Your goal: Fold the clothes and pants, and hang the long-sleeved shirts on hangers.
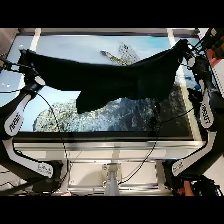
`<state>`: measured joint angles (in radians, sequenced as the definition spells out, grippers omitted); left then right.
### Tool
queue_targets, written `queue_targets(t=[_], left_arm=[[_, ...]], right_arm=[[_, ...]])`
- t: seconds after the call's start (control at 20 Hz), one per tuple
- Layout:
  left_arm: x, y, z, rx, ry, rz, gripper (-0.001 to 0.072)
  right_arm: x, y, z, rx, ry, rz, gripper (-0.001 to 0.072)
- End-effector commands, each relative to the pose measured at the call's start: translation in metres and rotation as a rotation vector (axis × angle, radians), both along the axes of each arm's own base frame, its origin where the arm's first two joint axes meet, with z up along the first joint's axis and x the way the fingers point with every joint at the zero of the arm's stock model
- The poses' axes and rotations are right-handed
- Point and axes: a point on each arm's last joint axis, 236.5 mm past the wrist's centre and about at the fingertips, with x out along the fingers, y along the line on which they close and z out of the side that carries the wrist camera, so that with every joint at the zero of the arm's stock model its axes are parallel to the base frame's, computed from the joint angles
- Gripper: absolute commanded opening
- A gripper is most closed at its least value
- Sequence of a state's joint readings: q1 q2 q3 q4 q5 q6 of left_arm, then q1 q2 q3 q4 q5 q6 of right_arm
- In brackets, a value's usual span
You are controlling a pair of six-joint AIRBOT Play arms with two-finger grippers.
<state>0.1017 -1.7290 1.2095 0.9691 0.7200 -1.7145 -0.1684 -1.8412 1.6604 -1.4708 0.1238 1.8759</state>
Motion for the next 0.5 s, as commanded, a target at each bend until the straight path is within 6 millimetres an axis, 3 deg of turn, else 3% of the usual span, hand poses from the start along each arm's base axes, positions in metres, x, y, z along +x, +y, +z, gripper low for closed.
queue_targets(t=[0.0,0.1,0.25,0.35,0.45], left_arm=[[0.003,-0.005,-0.002,0.014,0.012,-0.022,0.0706],[0.007,-0.015,-0.011,-0.019,0.074,-0.070,0.0706],[0.005,-0.037,-0.020,-0.097,0.217,-0.189,0.0705],[-0.003,-0.045,-0.011,0.025,0.337,-0.268,0.0704],[-0.019,-0.046,-0.003,0.184,0.468,-0.332,0.0704]], right_arm=[[-0.006,0.004,-0.009,0.014,0.063,0.008,0.0629],[-0.018,0.006,-0.015,0.011,0.143,0.020,0.0629],[-0.041,-0.008,0.001,-0.068,0.226,0.015,0.0607],[-0.065,-0.039,0.009,-0.054,0.288,-0.038,0.0497],[-0.097,-0.074,-0.012,0.015,0.418,-0.101,0.0487]])
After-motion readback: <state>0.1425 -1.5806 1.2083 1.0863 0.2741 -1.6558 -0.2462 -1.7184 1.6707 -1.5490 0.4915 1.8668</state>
